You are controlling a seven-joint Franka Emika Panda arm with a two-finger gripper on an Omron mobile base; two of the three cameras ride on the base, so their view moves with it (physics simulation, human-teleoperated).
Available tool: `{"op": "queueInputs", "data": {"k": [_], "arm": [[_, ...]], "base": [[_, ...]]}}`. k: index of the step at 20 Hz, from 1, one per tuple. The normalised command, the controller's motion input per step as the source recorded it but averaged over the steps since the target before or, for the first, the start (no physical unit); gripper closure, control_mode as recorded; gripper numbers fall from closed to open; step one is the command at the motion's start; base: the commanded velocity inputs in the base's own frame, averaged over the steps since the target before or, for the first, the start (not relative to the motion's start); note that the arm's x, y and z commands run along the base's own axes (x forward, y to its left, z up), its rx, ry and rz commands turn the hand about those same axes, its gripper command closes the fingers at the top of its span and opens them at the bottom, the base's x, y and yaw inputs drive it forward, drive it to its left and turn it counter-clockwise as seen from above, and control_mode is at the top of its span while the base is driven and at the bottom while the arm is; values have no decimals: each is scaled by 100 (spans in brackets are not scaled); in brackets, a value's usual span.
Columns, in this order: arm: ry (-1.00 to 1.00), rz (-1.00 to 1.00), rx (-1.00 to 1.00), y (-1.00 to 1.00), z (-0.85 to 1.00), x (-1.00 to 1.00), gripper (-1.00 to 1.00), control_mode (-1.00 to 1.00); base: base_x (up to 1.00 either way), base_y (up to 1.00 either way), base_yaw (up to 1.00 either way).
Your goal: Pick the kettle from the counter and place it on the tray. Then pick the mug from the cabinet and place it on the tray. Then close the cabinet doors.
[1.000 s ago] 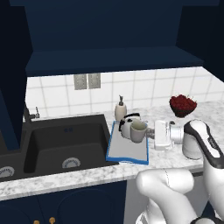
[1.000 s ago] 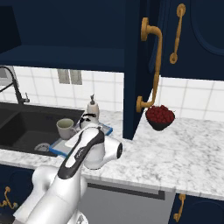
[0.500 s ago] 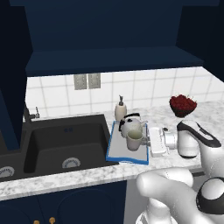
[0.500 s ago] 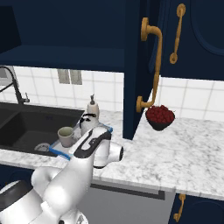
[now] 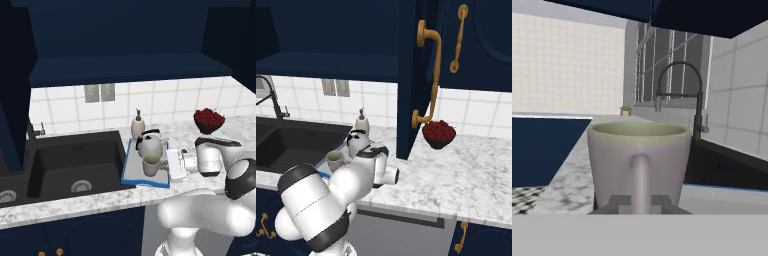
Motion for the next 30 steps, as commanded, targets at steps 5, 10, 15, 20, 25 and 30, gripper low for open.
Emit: {"op": "queueInputs", "data": {"k": [5, 10, 15, 20, 25, 30], "arm": [[0, -2, -9, 0, -26, 9, 100, -100], [0, -1, -1, 0, -17, 11, 100, -100], [0, -3, 0, 0, -15, 9, 100, -100], [0, -4, 0, 0, -14, 6, 100, -100], [0, -6, -1, 2, -12, 0, -100, -100], [0, -3, 0, 2, -1, 0, -100, -100]], "base": [[0, 0, 0], [0, 0, 0], [0, 0, 0], [0, 0, 0], [0, 0, 0], [0, 0, 0]]}}
